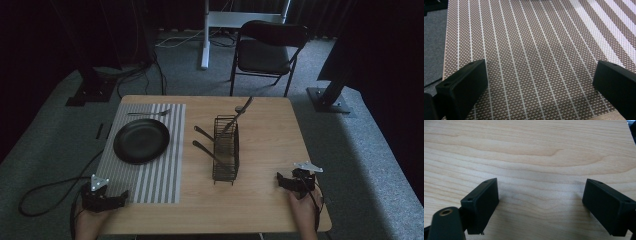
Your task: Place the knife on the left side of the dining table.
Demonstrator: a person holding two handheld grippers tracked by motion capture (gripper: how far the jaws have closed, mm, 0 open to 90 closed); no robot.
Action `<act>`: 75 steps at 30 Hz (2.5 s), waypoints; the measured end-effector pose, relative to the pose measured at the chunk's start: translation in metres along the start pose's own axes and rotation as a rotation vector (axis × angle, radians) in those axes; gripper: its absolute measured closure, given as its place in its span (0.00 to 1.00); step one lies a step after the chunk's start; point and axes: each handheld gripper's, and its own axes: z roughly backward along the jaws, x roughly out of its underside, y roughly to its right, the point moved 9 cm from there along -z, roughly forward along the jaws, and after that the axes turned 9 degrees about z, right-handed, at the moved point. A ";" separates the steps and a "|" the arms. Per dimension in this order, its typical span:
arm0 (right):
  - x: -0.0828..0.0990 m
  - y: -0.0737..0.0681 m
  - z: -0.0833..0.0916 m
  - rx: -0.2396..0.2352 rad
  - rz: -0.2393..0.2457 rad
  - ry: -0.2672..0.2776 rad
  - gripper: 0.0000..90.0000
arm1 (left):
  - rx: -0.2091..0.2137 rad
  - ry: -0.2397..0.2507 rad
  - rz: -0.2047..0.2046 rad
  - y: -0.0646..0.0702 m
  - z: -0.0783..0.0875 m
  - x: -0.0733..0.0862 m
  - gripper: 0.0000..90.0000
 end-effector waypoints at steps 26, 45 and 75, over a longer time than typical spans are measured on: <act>0.001 0.000 0.001 0.009 -0.010 -0.003 0.14 | 0.007 -0.016 -0.020 -0.001 0.001 -0.001 0.01; 0.001 0.000 0.001 0.009 -0.010 -0.002 0.14 | 0.128 0.020 -0.043 0.023 0.010 -0.021 0.01; 0.001 0.000 0.001 0.008 -0.010 -0.002 0.14 | 0.263 0.114 -0.190 0.085 0.039 -0.083 0.01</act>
